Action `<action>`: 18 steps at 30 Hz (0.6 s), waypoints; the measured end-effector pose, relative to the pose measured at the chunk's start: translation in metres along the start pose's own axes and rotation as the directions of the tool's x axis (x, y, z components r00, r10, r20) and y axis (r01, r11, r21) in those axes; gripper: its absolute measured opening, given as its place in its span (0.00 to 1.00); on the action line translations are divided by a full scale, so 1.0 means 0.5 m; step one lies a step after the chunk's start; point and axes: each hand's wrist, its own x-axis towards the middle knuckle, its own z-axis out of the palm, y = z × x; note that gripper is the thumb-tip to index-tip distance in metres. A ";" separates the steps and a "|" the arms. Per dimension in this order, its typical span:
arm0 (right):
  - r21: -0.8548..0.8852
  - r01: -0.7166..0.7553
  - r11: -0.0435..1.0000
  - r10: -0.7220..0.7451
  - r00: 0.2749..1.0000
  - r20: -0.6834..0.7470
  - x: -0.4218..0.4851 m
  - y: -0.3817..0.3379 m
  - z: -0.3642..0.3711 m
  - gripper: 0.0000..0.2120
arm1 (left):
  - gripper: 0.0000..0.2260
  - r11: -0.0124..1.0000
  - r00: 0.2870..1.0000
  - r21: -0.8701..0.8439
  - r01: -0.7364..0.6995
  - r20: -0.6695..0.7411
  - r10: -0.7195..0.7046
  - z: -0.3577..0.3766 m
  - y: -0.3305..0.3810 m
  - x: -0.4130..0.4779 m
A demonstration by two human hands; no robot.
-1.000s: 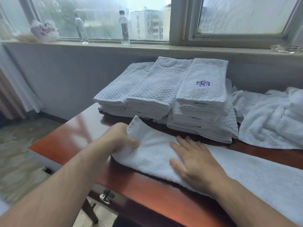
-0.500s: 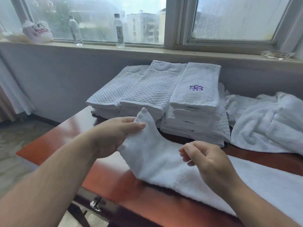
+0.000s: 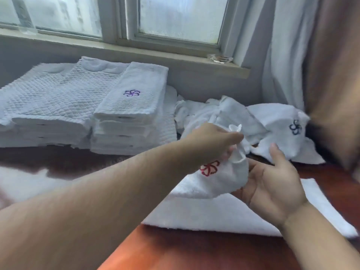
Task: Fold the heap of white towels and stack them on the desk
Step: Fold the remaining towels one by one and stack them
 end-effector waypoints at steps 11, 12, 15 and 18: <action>-0.406 -0.208 0.890 0.062 0.937 -0.344 0.008 -0.027 -0.133 0.24 | 0.19 0.735 0.970 0.641 -0.221 0.063 0.237 0.032 -0.138 -0.022; -0.460 -0.216 0.861 0.029 0.925 -0.379 0.016 -0.028 -0.136 0.23 | 0.19 0.706 0.970 0.675 -0.212 0.056 0.237 0.028 -0.142 -0.024; -0.680 -0.245 0.691 -0.090 0.904 -0.417 0.024 -0.027 -0.129 0.13 | 0.21 0.613 0.967 0.764 -0.202 0.058 0.246 0.026 -0.149 -0.031; -0.762 -0.201 0.615 -0.204 0.893 -0.401 0.008 -0.039 -0.141 0.09 | 0.23 0.556 0.961 0.801 -0.220 0.079 0.266 0.038 -0.145 -0.034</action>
